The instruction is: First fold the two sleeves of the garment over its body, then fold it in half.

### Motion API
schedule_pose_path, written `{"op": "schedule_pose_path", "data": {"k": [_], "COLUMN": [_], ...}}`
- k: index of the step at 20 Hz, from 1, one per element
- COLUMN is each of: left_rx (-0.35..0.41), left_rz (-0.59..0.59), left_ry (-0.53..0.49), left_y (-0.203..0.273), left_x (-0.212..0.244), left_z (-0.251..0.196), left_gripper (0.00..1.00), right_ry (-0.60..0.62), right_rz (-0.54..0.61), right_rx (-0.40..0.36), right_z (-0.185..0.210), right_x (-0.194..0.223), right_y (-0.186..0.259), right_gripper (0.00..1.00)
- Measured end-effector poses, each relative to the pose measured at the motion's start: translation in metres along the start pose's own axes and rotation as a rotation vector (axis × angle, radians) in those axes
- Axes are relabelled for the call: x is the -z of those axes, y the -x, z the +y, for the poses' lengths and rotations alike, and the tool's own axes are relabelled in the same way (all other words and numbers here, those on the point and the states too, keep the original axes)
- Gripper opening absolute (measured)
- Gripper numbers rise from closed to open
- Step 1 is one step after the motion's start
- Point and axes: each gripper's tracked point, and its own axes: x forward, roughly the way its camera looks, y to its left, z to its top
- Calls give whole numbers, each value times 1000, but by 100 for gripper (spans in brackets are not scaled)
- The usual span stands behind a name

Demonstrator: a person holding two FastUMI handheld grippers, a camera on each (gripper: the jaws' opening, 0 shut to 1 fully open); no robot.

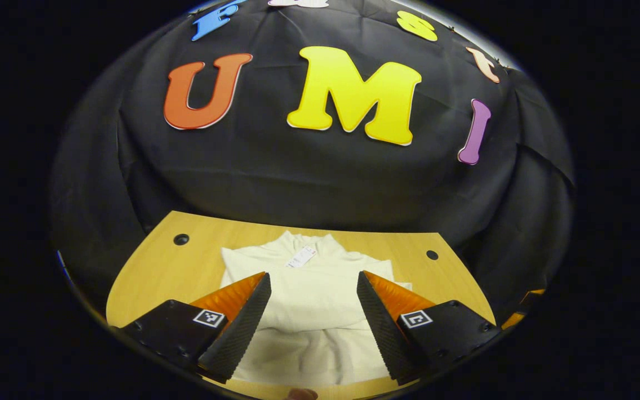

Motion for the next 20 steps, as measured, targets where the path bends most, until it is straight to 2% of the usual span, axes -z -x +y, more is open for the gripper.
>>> {"op": "schedule_pose_path", "data": {"k": [4, 8, 13, 15, 17, 20], "left_rx": [-69, -134, -187, -177, -189, -159], "left_rz": [22, 113, 285, 367, 447, 566], "left_ry": [12, 57, 112, 168, 187, 204], "left_y": [33, 50, 51, 49, 42, 34], "left_x": [34, 88, 164, 195, 224, 252], "left_z": [41, 79, 114, 122, 129, 121], "left_gripper": [98, 98, 98, 99, 99, 98], "right_ry": [23, 26, -16, -38, -53, -93], "right_rz": [20, 103, 291, 378, 467, 603], "right_rx": [-15, 10, 59, 93, 137, 185], "right_z": [23, 31, 25, 18, 7, -2], "right_x": [11, 39, 104, 137, 171, 211], "right_y": [-14, -40, -68, -80, -86, -91], "right_gripper": [92, 92, 92, 92, 92, 92]}}
